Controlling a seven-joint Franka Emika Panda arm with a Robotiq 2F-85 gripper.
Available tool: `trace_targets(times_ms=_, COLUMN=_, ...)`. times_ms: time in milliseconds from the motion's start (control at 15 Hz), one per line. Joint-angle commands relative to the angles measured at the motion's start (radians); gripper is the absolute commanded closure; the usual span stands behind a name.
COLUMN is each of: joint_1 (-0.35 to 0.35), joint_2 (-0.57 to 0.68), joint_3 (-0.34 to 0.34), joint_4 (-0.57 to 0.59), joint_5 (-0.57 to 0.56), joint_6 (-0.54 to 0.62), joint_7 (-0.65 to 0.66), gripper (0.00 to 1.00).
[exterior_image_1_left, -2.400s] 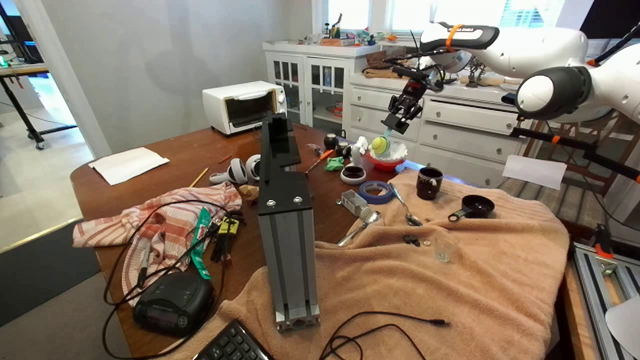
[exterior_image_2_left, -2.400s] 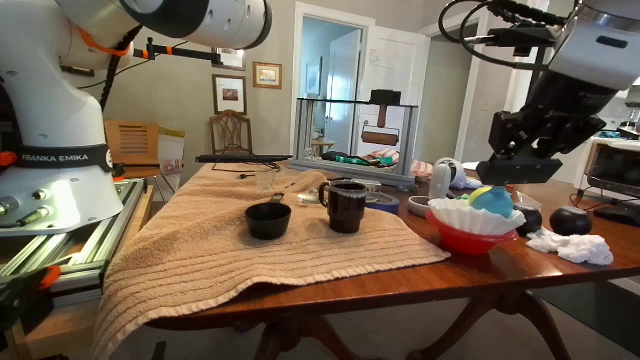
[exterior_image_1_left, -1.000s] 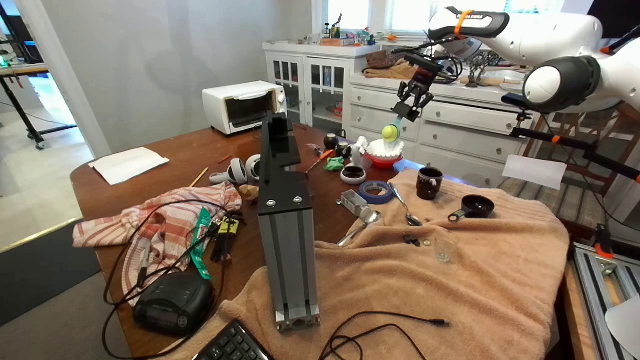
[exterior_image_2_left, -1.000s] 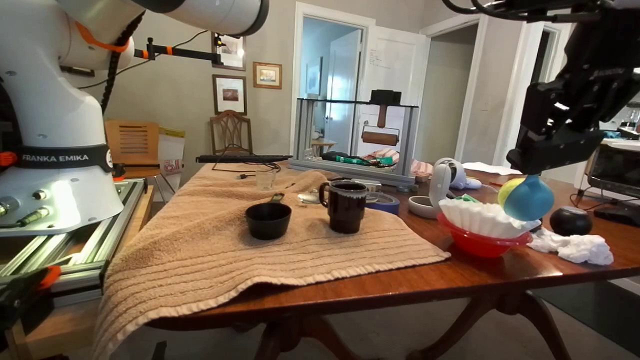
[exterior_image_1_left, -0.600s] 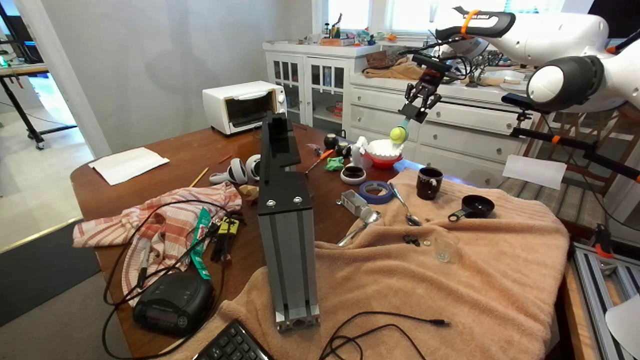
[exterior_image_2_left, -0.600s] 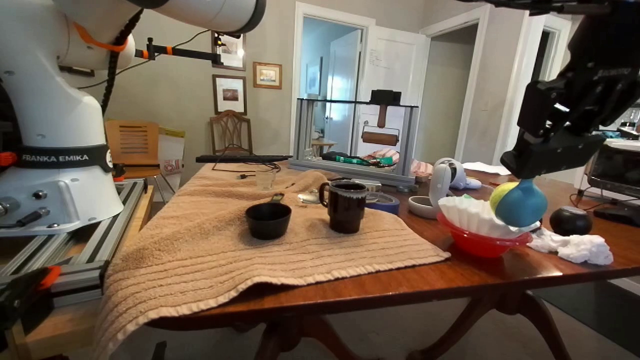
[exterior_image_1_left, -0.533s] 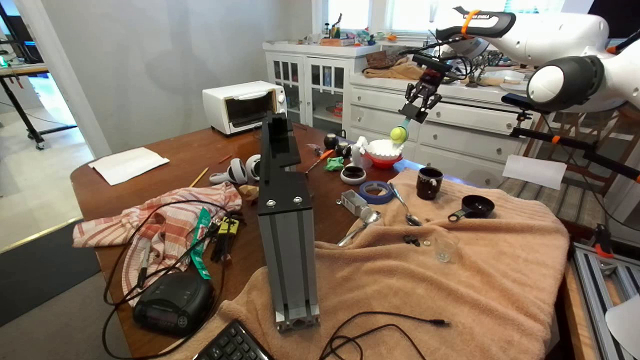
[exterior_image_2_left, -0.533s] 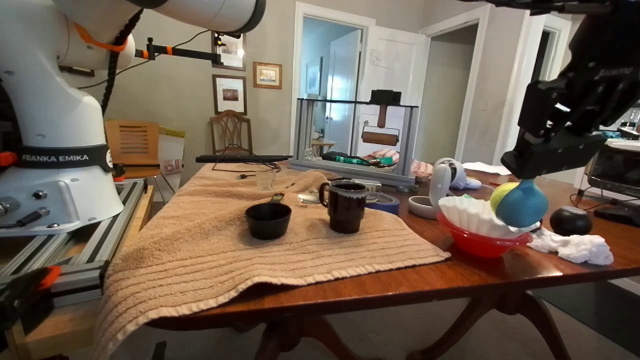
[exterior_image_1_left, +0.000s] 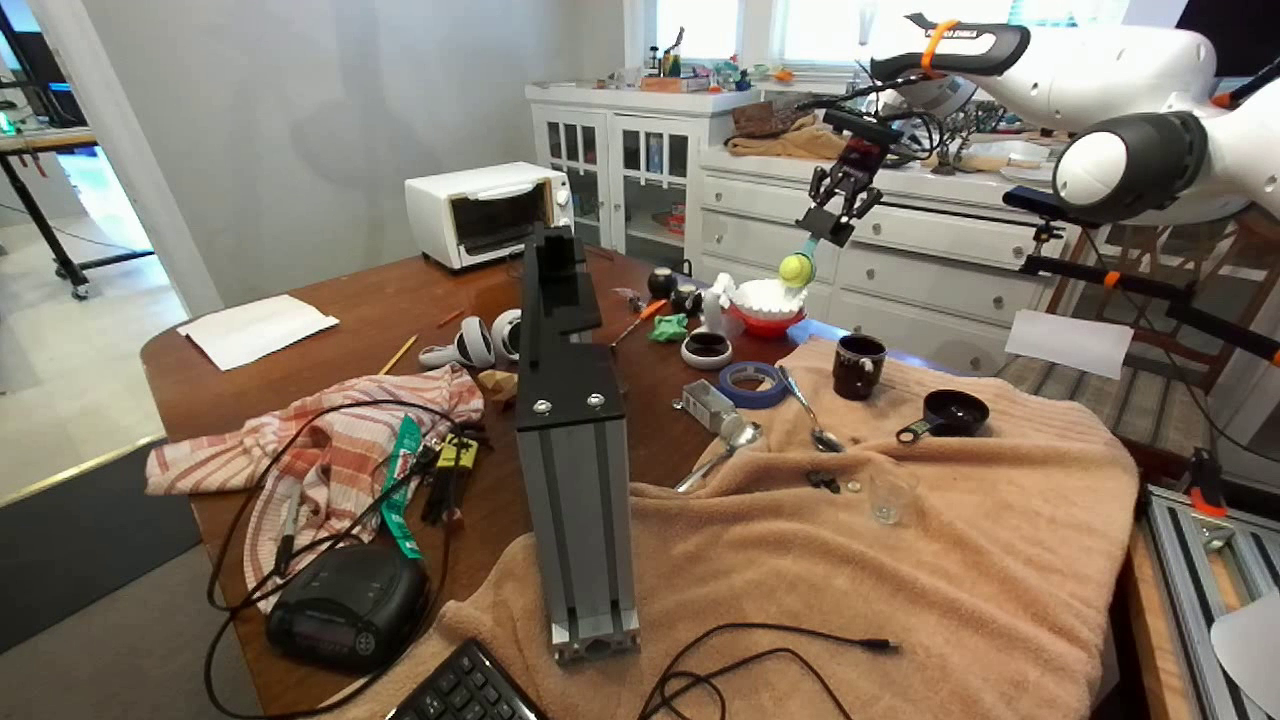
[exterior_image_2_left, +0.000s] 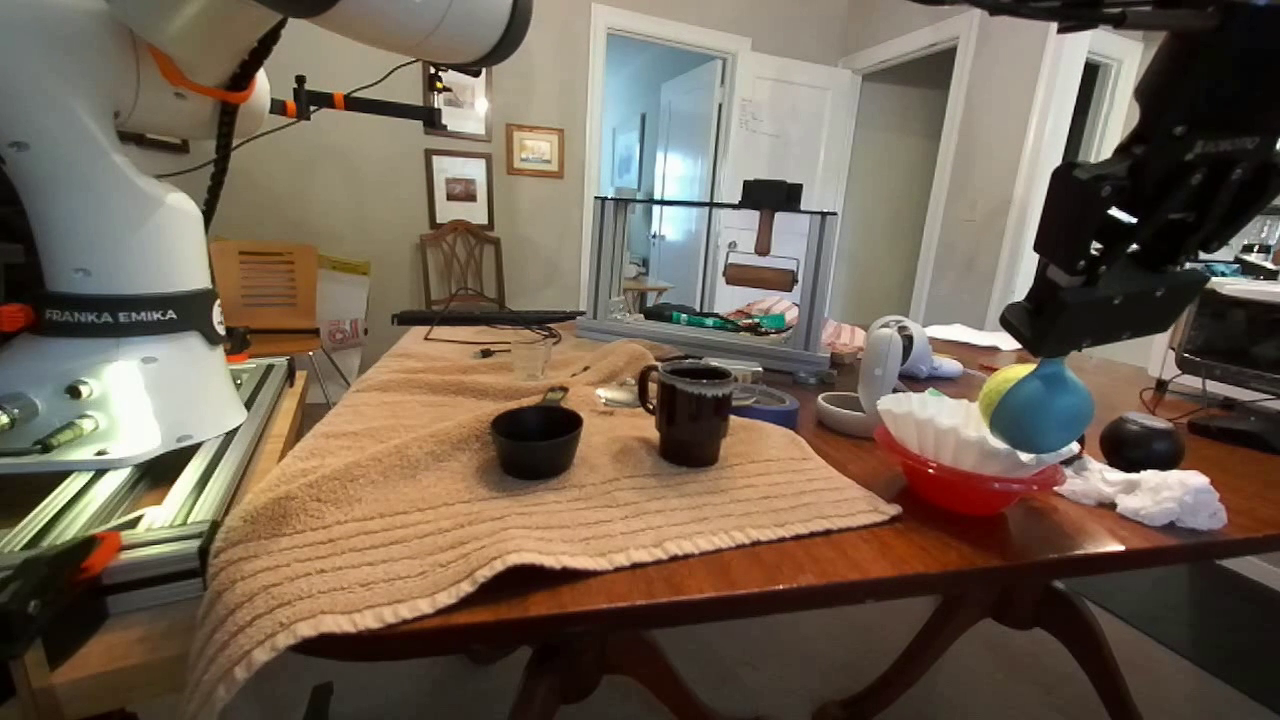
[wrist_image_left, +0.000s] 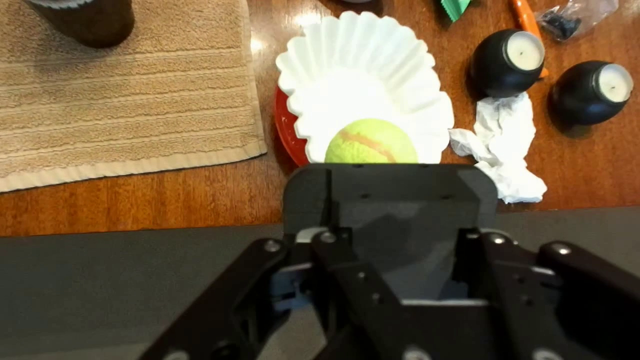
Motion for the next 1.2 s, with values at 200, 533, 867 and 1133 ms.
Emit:
trace_targets(times_ms=200, joint_1=0.010, joint_2=-0.025, joint_3=0.007, joint_4=-0.006, joint_5=-0.003, joint_6=-0.025, joint_7=-0.012, gripper=0.78)
trace_targets(times_ms=533, joint_1=0.037, joint_2=-0.052, joint_3=-0.005, joint_4=-0.018, joint_5=-0.027, joint_6=-0.037, joint_7=-0.078, gripper=0.78)
trace_targets(times_ms=867, joint_1=0.067, joint_2=-0.015, joint_3=-0.021, joint_4=0.016, joint_5=-0.056, joint_6=-0.082, joint_7=-0.139, gripper=0.78)
trace_targets(times_ms=1133, joint_1=0.091, joint_2=0.012, joint_3=-0.025, joint_4=0.028, joint_5=-0.060, joint_6=-0.048, joint_7=-0.211, gripper=0.78)
